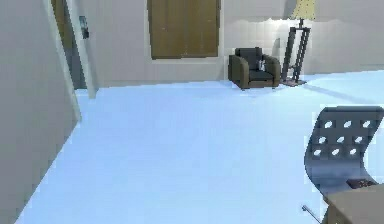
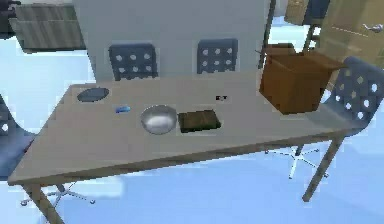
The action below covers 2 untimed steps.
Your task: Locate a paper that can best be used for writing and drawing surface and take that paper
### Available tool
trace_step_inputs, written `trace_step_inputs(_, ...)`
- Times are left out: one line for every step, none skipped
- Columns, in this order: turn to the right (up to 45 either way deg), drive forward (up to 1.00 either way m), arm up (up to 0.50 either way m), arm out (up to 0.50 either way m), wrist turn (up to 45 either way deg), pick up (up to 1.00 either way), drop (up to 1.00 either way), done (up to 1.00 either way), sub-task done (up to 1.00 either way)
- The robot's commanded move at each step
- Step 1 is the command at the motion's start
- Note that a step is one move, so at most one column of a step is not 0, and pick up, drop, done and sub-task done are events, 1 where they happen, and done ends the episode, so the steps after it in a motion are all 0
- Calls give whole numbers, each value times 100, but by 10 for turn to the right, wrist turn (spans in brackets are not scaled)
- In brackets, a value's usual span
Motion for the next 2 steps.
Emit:
trace_step_inputs(0,80,0,0,0,0,0,0,0)
trace_step_inputs(0,5,0,0,0,0,0,0,0)
